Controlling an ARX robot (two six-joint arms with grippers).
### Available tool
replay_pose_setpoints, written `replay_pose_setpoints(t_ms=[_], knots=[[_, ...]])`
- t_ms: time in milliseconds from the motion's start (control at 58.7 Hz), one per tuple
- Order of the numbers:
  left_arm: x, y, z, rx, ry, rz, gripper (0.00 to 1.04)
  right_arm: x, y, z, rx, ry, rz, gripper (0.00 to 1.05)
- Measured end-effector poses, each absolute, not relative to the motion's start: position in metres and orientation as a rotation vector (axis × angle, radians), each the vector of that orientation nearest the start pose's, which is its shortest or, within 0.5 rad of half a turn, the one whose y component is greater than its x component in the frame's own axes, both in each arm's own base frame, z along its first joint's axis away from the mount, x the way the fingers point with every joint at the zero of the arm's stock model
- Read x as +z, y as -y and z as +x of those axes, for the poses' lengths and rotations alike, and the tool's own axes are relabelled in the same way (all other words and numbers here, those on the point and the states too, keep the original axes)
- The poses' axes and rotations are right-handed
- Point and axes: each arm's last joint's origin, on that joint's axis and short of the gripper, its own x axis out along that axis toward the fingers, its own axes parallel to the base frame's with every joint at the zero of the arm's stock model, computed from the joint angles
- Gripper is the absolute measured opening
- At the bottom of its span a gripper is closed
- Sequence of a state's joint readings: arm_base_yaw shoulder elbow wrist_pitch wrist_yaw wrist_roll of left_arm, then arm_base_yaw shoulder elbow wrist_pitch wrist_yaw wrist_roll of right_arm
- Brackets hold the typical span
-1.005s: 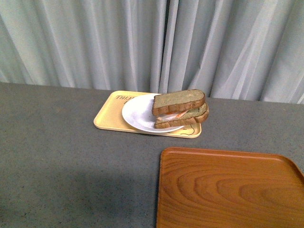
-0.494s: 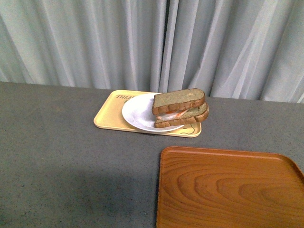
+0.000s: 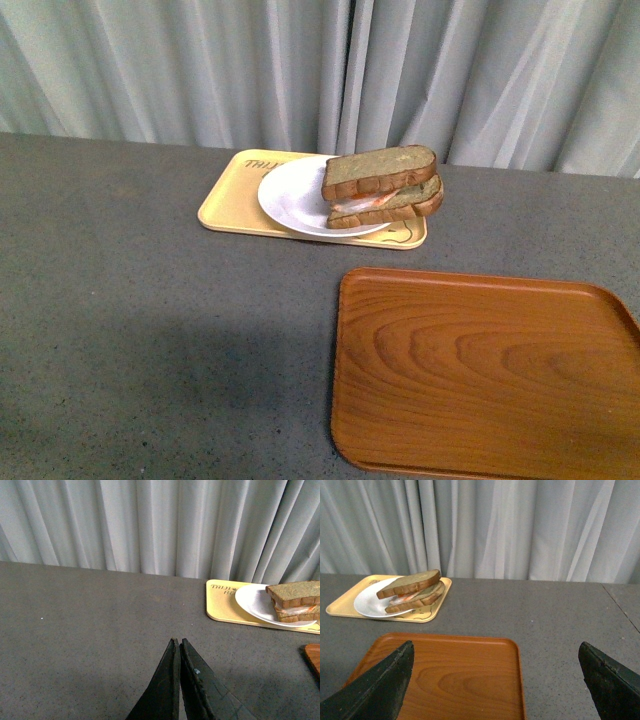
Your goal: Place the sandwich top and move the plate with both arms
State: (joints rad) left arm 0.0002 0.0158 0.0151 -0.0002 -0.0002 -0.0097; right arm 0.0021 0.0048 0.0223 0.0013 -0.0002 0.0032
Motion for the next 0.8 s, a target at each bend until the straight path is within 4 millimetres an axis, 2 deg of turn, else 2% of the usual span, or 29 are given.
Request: replay_pose_setpoints(t_ms=[153, 682, 801], knots=[[0.1674, 0.0000, 0.0978, 0.000, -0.001, -0.010, 0.03, 0.1707, -0.0002, 0.0966, 0.002, 0.018, 0.003, 0.96], [0.1676, 0.0000, 0.0977, 0.000, 0.000, -0.010, 0.97, 0.1707, -0.0002, 0.0966, 0.002, 0.018, 0.003, 0.96], [0.1674, 0.0000, 0.0978, 0.001, -0.001, -0.007, 0.96, 0.1707, -0.0002, 0.0966, 0.002, 0.018, 0.003, 0.96]])
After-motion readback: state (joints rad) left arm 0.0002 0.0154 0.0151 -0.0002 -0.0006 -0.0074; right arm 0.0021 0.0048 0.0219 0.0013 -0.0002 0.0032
